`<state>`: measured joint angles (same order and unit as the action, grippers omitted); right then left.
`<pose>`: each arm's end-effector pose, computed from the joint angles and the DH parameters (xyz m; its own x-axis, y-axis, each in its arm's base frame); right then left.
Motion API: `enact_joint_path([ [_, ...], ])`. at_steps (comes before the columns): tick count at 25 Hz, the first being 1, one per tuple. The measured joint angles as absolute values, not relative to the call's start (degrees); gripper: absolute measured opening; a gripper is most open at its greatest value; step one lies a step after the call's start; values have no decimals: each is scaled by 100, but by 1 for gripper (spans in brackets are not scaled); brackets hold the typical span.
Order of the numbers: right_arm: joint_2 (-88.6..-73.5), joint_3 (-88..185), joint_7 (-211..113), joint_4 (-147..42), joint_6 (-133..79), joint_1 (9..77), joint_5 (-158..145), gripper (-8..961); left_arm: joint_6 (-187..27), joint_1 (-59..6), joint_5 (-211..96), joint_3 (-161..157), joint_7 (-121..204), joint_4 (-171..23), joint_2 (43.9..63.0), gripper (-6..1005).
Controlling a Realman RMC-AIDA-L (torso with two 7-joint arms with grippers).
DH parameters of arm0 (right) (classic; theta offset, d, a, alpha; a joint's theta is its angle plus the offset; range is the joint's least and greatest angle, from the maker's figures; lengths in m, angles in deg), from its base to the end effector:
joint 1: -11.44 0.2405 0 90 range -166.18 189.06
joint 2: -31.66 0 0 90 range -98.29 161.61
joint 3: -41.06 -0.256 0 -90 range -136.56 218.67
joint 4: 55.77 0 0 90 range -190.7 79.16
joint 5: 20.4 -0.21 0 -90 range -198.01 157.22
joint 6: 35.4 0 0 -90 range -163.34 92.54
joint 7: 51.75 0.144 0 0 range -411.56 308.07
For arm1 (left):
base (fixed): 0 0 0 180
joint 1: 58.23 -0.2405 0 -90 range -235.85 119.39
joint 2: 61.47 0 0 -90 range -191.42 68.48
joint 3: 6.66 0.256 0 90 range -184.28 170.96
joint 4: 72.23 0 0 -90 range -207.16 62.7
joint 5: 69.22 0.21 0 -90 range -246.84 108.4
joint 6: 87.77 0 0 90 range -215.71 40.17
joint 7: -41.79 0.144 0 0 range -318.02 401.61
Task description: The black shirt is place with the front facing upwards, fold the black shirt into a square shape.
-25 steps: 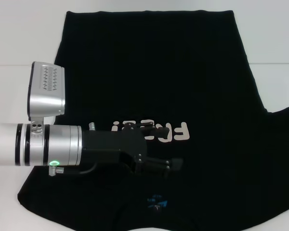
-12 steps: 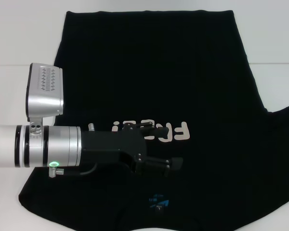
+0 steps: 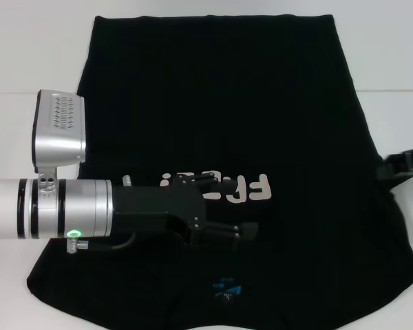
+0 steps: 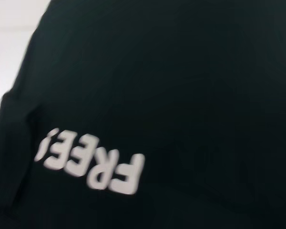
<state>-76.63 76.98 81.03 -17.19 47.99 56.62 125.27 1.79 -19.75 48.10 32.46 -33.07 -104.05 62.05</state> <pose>0.2708 0.4059 0.0742 0.4309 -0.8736 -0.2262 -0.8910 -0.3721 -0.2601 -0.2071 0.3358 -0.0508 0.8095 0.2732 0.5198 0.3281 -0.9445 -0.0146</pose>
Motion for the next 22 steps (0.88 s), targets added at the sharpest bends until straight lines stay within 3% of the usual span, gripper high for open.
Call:
enact_joint_path([
  [9,-8143,9089,8483,-1791,4174,6395,12564,101,178,-1981,4810,3245,-3362,-10438,6173,933],
  [20,-8238,9440,8747,-1548,4509,6369,12573,176,74,-1986,4811,3245,-3353,-10410,6140,932],
  [22,-8217,9418,8750,-1510,4534,6326,12566,245,70,-1985,4811,3245,-3359,-10408,6139,932],
])
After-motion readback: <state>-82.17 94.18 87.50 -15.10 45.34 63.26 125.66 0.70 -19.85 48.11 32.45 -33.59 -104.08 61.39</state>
